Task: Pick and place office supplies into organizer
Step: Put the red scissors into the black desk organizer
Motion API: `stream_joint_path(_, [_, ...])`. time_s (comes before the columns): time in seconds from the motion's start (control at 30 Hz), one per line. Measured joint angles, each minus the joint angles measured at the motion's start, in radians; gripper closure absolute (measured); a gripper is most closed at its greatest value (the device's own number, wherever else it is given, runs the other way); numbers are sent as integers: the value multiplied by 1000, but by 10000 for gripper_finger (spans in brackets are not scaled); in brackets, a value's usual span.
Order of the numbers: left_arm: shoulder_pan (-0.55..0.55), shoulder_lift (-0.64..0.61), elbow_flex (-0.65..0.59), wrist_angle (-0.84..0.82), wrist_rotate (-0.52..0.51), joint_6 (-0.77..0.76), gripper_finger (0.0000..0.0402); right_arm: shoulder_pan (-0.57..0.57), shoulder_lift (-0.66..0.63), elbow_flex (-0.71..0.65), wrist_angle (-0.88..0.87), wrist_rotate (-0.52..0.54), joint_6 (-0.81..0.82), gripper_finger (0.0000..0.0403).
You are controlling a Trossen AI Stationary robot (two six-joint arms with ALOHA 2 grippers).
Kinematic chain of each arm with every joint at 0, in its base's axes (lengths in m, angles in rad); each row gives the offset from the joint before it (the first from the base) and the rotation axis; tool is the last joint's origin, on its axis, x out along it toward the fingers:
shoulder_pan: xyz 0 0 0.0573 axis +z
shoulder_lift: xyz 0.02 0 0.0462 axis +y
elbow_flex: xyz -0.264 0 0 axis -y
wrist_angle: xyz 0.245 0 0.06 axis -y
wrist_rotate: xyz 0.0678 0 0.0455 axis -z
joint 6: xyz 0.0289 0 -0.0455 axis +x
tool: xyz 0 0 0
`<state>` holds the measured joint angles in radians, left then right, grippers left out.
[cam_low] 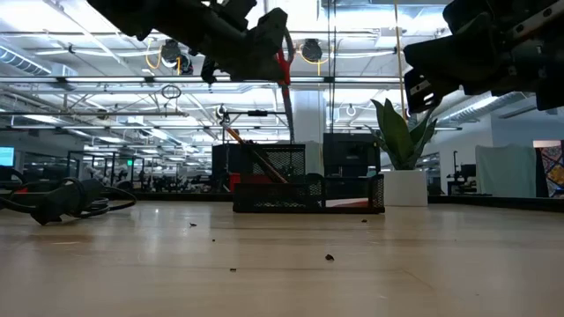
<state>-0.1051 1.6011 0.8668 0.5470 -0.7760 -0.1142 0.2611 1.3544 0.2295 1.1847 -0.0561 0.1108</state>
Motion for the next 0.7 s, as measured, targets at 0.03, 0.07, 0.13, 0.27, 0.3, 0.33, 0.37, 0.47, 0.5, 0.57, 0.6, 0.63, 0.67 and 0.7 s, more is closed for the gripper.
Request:
stream_joint_path(0.03, [0, -11, -7, -2, -7, 4, 362, 0, 0, 0, 0, -1, 0, 403])
stream_joint_path(0.07, [0, -25, -16, -6, -10, 5, 362, 0, 0, 0, 0, -1, -2, 403])
stream_joint_path(0.13, [0, -39, -25, 14, -12, 1, 362, 0, 0, 0, -4, -2, -2, 403])
stream_joint_path(0.27, [-2, -100, -80, 11, -4, -14, 362, 0, -1, 0, -17, -2, -13, 403])
stream_joint_path(0.3, [-2, -112, -91, 22, 0, -26, 362, 0, 0, 0, -18, -2, -20, 403])
stream_joint_path(0.33, [-2, -128, -109, 24, 5, -27, 362, 0, -1, 0, -14, -2, -23, 403])
stream_joint_path(0.37, [-2, -139, -126, 29, 10, -25, 362, 0, -1, 0, -13, -2, -26, 403])
stream_joint_path(0.47, [-1, -143, -158, 108, 63, -14, 362, 0, -1, 0, -14, -2, -39, 403])
stream_joint_path(0.5, [-1, -143, -167, 121, 69, -2, 362, 0, -1, 0, -14, -2, -47, 403])
stream_joint_path(0.57, [-1, -142, -172, 133, 90, 16, 362, 0, -1, 0, -20, -12, -63, 403])
stream_joint_path(0.6, [-2, -142, -172, 133, 102, 23, 362, 0, -1, 0, -23, -27, -83, 403])
stream_joint_path(0.63, [-2, -142, -172, 136, 114, 27, 362, 0, -1, 0, -28, -39, -108, 403])
stream_joint_path(0.67, [-2, -142, -172, 136, 121, 33, 362, 2, -1, 0, -31, -54, -142, 403])
stream_joint_path(0.7, [-3, -142, -172, 135, 122, 35, 362, 9, -1, 0, -38, -54, -176, 403])
